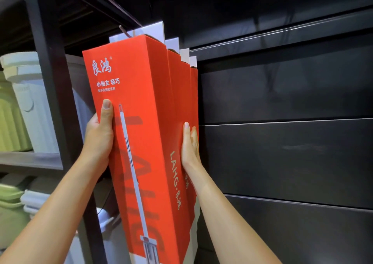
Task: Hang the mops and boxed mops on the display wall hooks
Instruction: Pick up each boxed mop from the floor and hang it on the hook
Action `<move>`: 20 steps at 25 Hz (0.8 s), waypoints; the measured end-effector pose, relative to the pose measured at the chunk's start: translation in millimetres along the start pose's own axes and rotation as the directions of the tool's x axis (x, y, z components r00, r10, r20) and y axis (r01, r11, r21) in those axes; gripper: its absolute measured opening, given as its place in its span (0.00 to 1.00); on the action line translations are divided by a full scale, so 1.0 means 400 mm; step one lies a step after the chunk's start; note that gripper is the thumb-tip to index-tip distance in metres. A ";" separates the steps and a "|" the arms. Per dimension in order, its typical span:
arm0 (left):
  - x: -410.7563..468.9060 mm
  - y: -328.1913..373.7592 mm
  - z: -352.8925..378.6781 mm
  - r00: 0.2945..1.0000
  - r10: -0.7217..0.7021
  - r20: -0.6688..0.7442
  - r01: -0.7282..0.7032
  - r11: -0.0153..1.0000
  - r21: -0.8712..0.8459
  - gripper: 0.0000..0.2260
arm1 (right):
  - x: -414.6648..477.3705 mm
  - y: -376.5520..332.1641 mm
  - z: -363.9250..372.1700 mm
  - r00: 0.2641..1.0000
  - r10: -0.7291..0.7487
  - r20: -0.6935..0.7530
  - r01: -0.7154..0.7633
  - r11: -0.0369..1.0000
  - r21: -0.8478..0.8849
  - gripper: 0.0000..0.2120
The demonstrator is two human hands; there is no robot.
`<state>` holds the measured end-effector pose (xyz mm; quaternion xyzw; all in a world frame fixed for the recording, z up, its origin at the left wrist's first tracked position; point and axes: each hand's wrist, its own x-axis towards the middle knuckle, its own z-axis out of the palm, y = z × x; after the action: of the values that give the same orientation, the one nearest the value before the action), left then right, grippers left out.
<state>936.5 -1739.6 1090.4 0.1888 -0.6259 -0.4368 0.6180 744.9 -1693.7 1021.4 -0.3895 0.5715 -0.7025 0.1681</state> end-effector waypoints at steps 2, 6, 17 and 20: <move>-0.004 -0.003 -0.001 1.000 -0.009 0.015 0.009 1.000 0.005 0.30 | -0.013 0.016 0.002 1.000 0.009 -0.019 -0.009 1.000 -0.016 0.50; -0.017 -0.008 -0.003 0.998 -0.057 0.037 0.057 0.998 0.004 0.36 | -0.017 0.040 0.004 1.000 0.001 -0.027 -0.001 1.000 -0.008 0.56; -0.018 -0.009 0.006 0.999 -0.020 0.026 0.020 1.000 0.010 0.32 | -0.026 0.074 -0.003 1.000 -0.020 -0.016 0.019 0.999 -0.033 0.54; -0.024 -0.008 0.009 1.000 -0.015 0.023 0.014 1.000 0.015 0.32 | -0.042 0.087 -0.002 0.999 -0.029 -0.014 0.029 0.999 0.025 0.49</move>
<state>933.8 -1732.9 1082.5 0.1928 -0.6346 -0.4389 0.6062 747.8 -1692.0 983.1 -0.3909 0.5579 -0.7146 0.1590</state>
